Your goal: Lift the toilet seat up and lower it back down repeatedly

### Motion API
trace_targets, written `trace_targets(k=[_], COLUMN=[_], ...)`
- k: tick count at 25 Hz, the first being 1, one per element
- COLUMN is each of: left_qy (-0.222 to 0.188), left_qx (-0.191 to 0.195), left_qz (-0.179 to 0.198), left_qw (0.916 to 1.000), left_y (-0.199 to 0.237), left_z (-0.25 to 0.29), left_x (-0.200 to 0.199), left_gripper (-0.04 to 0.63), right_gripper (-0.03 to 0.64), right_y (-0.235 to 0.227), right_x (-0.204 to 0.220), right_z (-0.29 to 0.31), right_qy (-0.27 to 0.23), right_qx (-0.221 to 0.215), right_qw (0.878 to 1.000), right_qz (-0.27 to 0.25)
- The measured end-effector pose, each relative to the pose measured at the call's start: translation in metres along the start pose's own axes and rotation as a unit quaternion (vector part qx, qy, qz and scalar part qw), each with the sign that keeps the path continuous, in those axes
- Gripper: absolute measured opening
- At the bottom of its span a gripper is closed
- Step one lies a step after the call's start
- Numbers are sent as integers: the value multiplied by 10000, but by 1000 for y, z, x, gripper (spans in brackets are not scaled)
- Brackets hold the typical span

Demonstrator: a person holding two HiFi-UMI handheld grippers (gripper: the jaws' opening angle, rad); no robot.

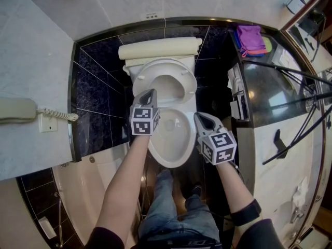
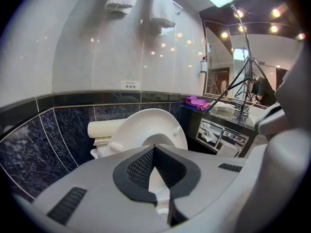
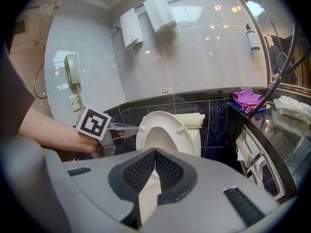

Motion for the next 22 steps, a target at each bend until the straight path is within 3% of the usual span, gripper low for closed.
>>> trace_targets(k=[14, 22], left_qy=[-335, -634], left_qx=[-389, -549], left_qz=[263, 293], left_qw=[9983, 9960], left_y=[-72, -123], left_z=[-191, -280], left_x=[-47, -51], left_gripper=[-8, -8], right_gripper=[17, 17], right_y=[39, 50], right_x=[-33, -35], right_z=[-107, -176], right_qy=[-155, -278], right_qx=[-323, -358], right_qw=[9974, 9955], right_qz=[-620, -833])
Point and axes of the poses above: the fingertips, and each gripper's own axes: z forward along the fingers, y to its left, x out of its underside, the point moved 10 cm from there along -z, backward along the fingers, and after that the axes turned 4 degrees about z, right-handed, at the moved point
